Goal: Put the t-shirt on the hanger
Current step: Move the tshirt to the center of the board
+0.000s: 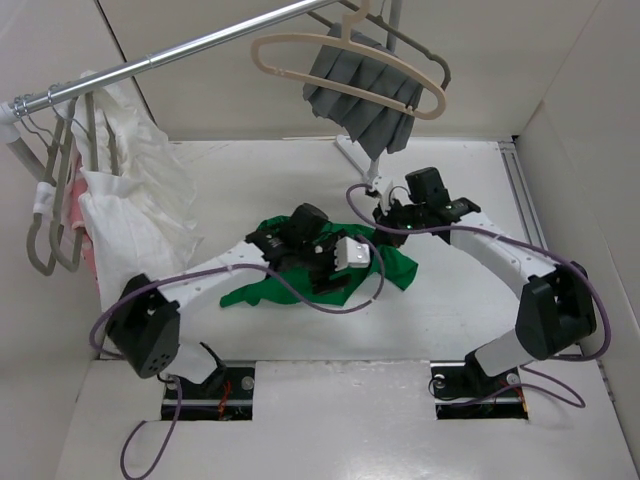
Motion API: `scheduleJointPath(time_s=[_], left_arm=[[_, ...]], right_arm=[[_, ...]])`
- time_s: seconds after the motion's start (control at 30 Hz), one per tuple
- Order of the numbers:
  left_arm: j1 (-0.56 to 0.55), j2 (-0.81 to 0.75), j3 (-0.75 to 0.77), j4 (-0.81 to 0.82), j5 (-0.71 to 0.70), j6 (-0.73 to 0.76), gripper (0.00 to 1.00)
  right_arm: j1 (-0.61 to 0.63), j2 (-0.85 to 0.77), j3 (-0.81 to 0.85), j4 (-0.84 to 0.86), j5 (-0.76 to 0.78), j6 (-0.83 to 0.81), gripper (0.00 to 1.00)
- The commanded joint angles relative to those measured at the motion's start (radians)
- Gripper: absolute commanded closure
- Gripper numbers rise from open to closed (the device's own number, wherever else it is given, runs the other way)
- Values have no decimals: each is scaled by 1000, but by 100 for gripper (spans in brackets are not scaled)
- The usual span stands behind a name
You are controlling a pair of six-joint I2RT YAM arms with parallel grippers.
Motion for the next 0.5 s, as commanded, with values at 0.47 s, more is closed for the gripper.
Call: scheduleJointPath(time_s=[0.47], left_arm=[[-132, 345, 104, 163, -348, -303, 41]], right_arm=[[-56, -22, -66, 63, 41, -24, 100]])
